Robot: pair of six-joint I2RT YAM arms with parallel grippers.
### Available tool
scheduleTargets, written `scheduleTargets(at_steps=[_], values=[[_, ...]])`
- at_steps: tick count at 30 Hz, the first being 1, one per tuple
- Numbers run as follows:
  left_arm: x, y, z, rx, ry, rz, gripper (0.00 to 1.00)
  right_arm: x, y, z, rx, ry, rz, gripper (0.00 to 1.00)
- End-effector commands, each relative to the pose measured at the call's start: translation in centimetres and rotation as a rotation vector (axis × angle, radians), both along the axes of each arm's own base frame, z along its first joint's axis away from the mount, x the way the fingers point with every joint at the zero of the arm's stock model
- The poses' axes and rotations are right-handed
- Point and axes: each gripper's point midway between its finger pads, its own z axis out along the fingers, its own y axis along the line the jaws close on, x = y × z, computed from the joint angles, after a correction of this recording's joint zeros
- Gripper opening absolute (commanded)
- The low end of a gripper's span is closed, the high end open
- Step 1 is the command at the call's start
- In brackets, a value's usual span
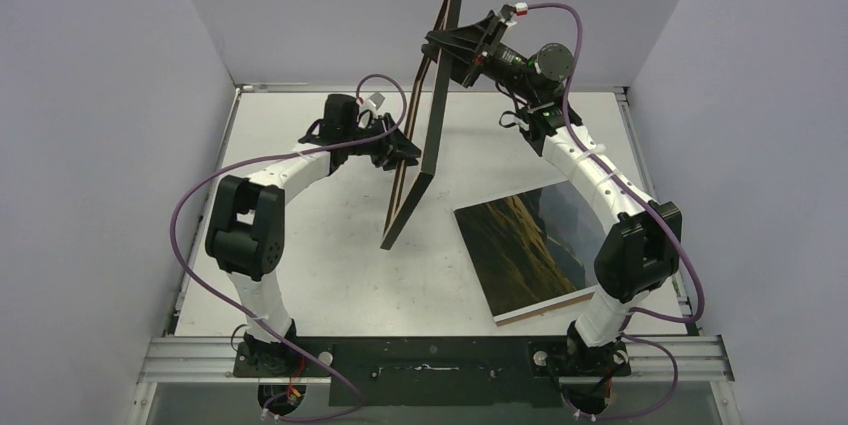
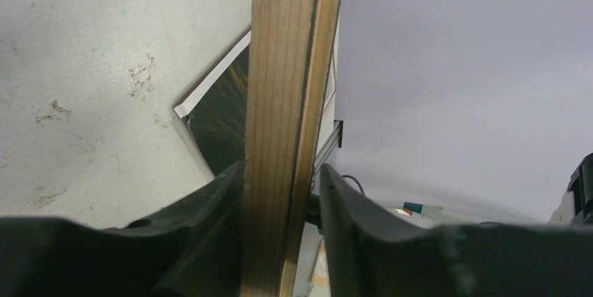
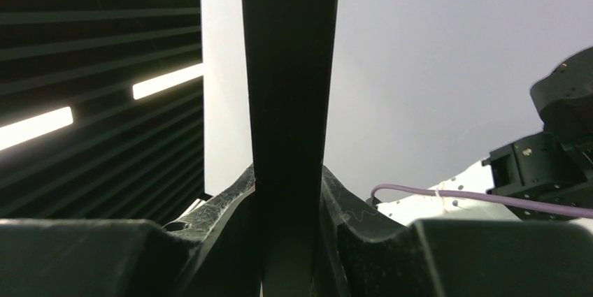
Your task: Put the photo into the frame
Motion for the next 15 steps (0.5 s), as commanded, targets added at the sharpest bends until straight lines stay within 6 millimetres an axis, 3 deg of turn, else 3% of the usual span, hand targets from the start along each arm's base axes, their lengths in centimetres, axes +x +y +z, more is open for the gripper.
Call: scheduleTargets(at_steps=[1, 3, 5, 8, 15], values=[[0.8, -0.3, 2.6, -0.062, -0.098, -0.014, 0.24, -2.3, -1.0, 3.6, 0.083, -0.125, -0.002, 0.06], [1.3, 0.5, 2.6, -0.055, -0.117, -0.002, 0.07, -2.0, -0.9, 2.7, 0.063, -0.120, -0.005, 0.08], [1.7, 1.8, 1.9, -0.040, -0.122, 0.019, 0.00, -1.4, -0.8, 1.1, 0.006, -0.132, -0.022, 0.13], [2.4, 4.3, 0.9, -0.026, -0.120, 0.074, 0.00, -0.2, -1.7, -1.5, -0.047, -0.115, -0.067, 0.22], [3.4, 8.9, 1.2, 0.041, -0.156, 0.129, 0.00, 2.3, -3.7, -7.6, -0.147, -0.051, -0.128, 0.41]])
